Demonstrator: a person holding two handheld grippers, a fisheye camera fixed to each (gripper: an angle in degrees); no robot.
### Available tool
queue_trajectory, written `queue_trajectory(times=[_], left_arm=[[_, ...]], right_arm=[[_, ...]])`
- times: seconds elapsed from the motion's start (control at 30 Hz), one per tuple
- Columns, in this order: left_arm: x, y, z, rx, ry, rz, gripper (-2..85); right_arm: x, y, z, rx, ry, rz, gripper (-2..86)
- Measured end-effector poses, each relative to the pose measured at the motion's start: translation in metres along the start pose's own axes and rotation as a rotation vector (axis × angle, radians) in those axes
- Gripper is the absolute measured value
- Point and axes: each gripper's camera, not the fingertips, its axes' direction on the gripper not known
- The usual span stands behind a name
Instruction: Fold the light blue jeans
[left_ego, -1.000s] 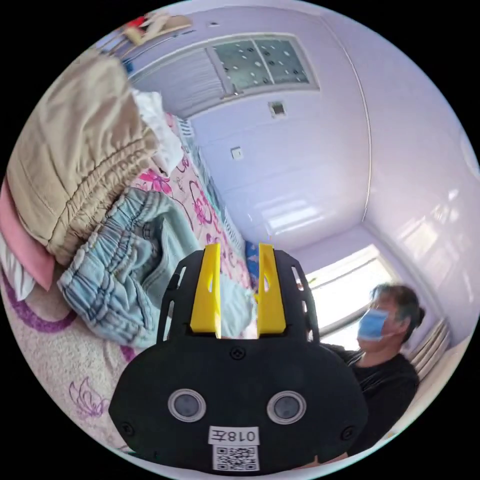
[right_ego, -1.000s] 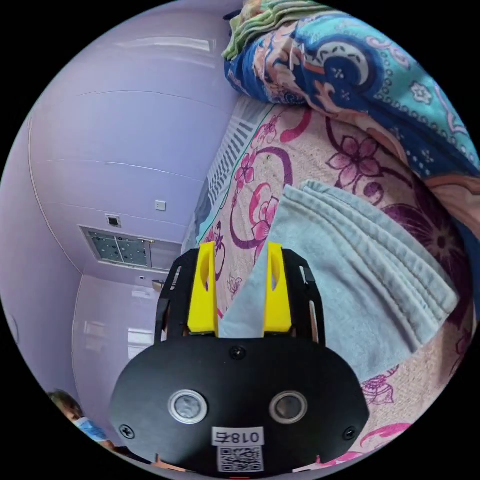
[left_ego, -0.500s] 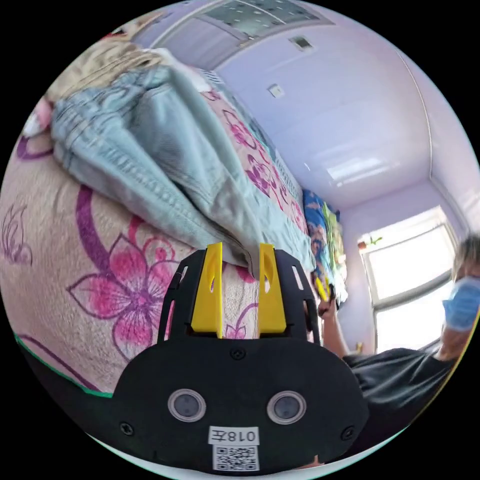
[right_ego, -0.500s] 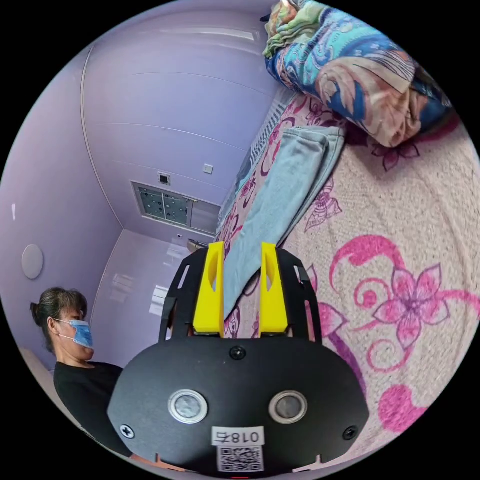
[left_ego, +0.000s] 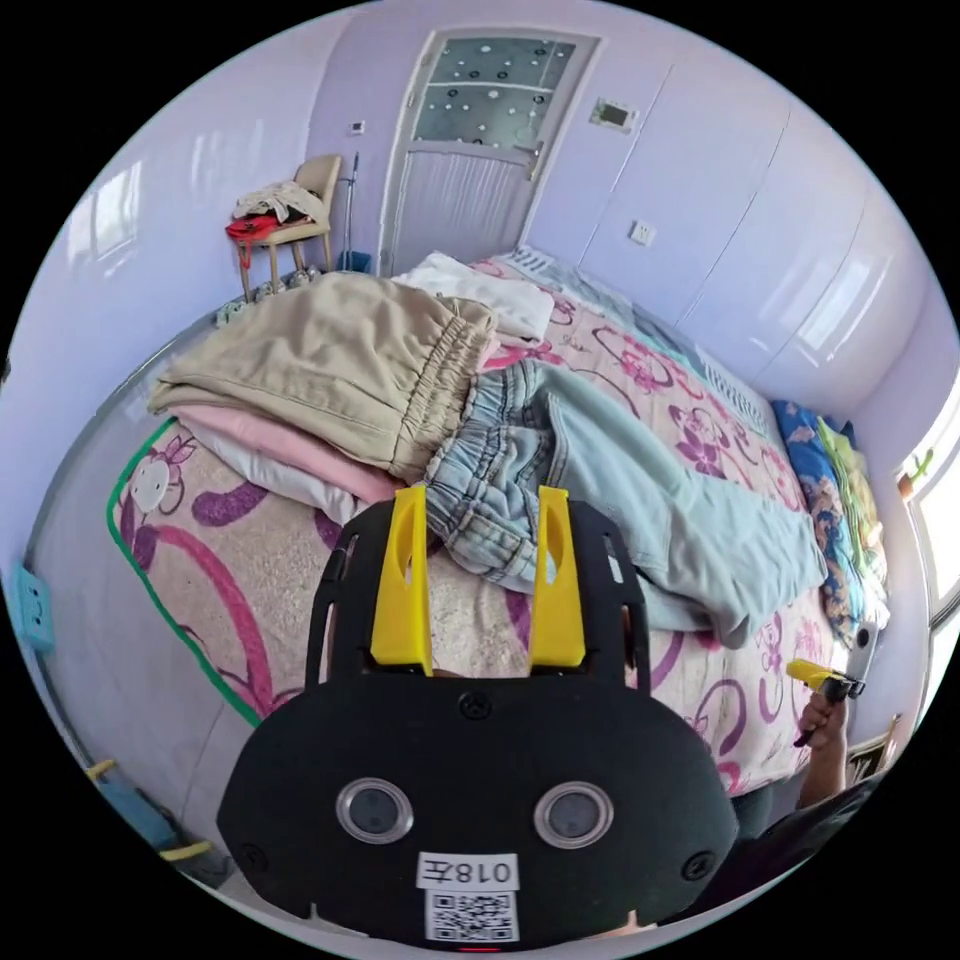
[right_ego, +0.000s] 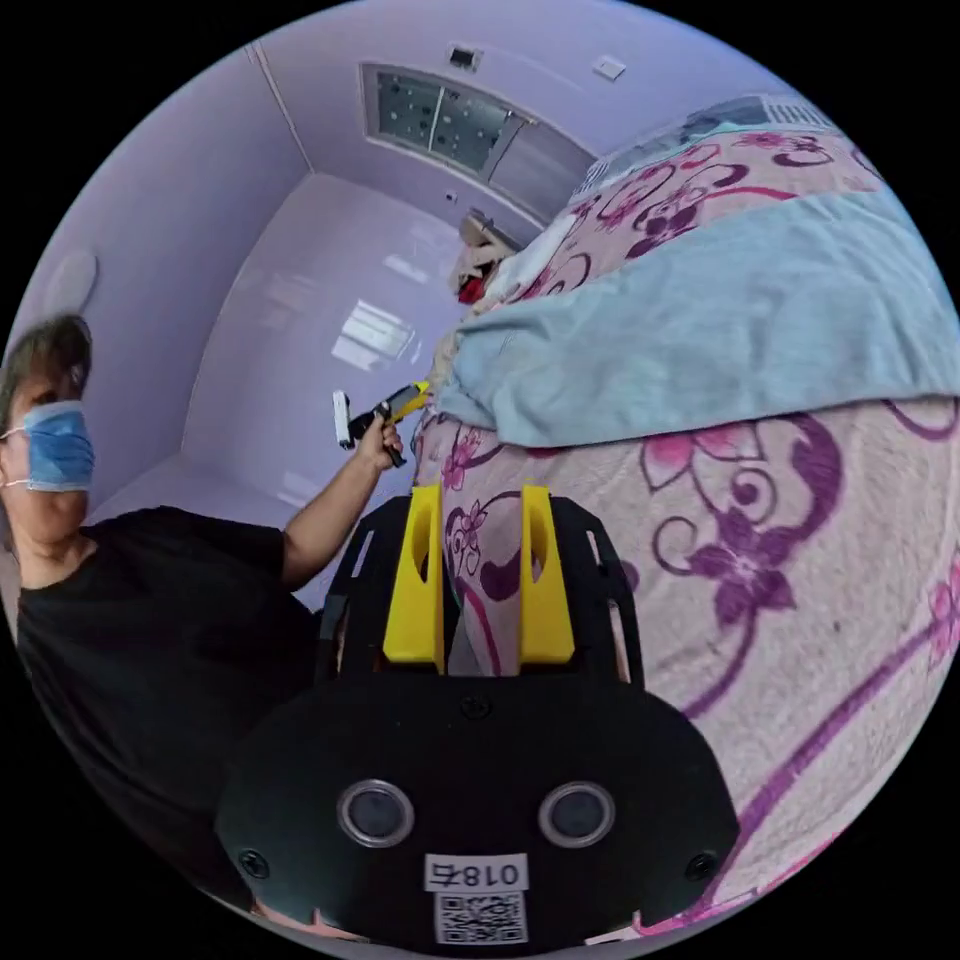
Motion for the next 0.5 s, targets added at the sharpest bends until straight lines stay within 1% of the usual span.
queue_trajectory(times=[0.03,0.07,0.13,0.23,0.3,0.37,0.4,0.43,0.47,0.5], left_arm=[[0.002,-0.005,0.009,-0.042,0.006,0.019,16.9],[0.003,-0.009,0.018,-0.079,0.004,0.028,17.5],[0.005,-0.013,0.027,-0.105,0.005,0.043,17.9],[0.013,-0.019,0.041,-0.17,0.019,0.075,17.1],[0.019,-0.022,0.041,-0.188,0.009,0.109,14.5],[0.031,-0.022,0.034,-0.175,-0.008,0.201,7.1],[0.033,-0.021,0.032,-0.166,-0.007,0.218,6.6],[0.039,-0.019,0.029,-0.161,-0.023,0.268,5.5],[0.042,-0.015,0.024,-0.152,-0.02,0.31,2.3],[0.042,-0.013,0.02,-0.142,-0.005,0.319,0.8]], right_arm=[[-0.016,-0.012,0.039,-0.045,0.077,-0.013,11.7],[-0.024,-0.018,0.057,-0.061,0.119,-0.021,11.9],[-0.047,-0.034,0.117,-0.081,0.291,-0.057,12.0],[-0.057,-0.05,0.172,-0.098,0.405,-0.018,12.0],[-0.06,-0.055,0.191,-0.072,0.468,0.015,11.1],[-0.066,-0.058,0.202,-0.016,0.526,0.035,9.5],[-0.069,-0.061,0.207,0.015,0.55,0.049,8.7],[-0.071,-0.064,0.213,0.023,0.581,0.059,8.1],[-0.071,-0.066,0.216,0.016,0.6,0.06,8.0],[-0.072,-0.07,0.223,-0.003,0.63,0.066,8.2]])
